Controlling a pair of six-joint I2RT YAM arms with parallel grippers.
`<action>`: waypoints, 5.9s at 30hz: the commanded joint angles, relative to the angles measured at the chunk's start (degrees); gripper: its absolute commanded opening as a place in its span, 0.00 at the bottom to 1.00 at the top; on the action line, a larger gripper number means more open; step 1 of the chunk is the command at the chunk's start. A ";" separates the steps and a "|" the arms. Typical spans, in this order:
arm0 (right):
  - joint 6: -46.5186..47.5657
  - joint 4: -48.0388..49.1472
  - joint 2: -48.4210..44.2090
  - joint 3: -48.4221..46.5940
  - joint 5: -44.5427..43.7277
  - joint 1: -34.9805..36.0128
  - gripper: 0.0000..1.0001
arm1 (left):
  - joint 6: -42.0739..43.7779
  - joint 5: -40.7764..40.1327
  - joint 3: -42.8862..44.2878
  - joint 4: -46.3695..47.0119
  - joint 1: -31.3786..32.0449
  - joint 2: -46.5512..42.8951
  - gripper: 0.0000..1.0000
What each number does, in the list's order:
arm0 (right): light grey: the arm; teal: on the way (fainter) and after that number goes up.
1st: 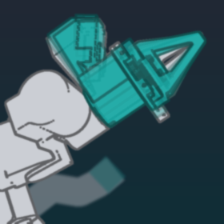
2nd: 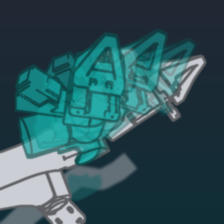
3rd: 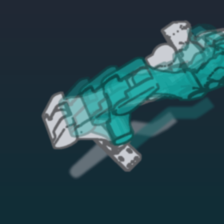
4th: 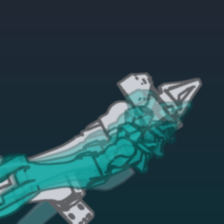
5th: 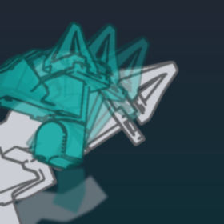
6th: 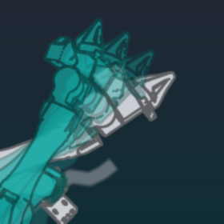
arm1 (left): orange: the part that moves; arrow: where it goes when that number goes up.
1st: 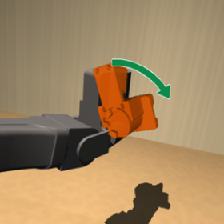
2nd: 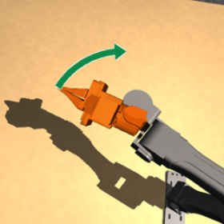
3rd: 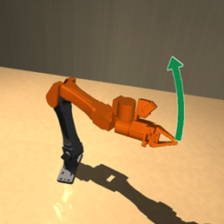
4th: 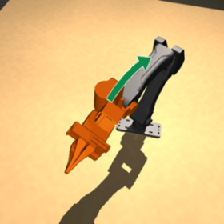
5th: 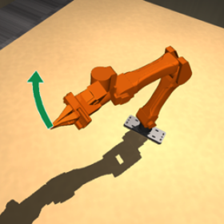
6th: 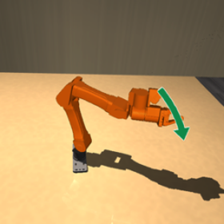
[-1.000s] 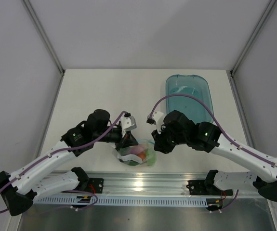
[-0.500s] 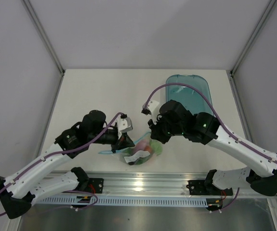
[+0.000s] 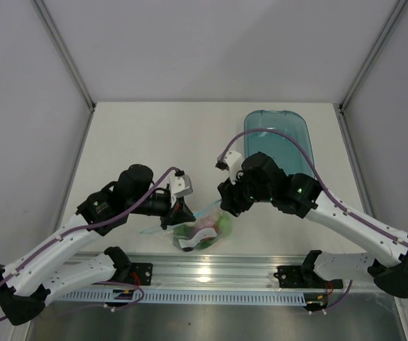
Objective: Place the food in the zip-top bag and seal the zipper
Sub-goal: Zip the zipper food storage bag at the center of the board.
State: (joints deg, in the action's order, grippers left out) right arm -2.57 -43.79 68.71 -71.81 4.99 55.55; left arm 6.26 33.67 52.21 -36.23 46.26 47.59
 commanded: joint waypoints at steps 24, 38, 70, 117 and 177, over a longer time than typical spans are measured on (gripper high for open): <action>1.42 22.88 -10.53 16.09 29.45 -3.69 0.00 | -7.76 8.52 3.08 -3.15 -0.56 0.31 0.01; 2.84 5.47 -2.45 1.76 38.94 -3.78 0.00 | -8.20 2.91 2.38 5.54 0.41 -2.24 0.89; 0.20 1.16 0.29 -0.70 36.84 -6.59 0.07 | -7.39 -3.26 -2.45 8.98 10.69 5.41 0.48; -12.72 33.06 -21.68 25.75 38.40 -13.98 0.46 | -20.85 -0.19 -3.07 16.01 5.86 4.61 0.01; -19.32 45.29 -16.15 29.54 28.23 -4.66 0.00 | -19.63 -9.15 -7.03 29.28 5.33 -4.36 0.53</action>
State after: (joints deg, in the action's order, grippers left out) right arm -21.26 0.49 53.84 -41.32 35.16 50.52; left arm -14.85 25.15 45.71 -12.25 51.94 43.40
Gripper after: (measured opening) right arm 0.003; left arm 0.535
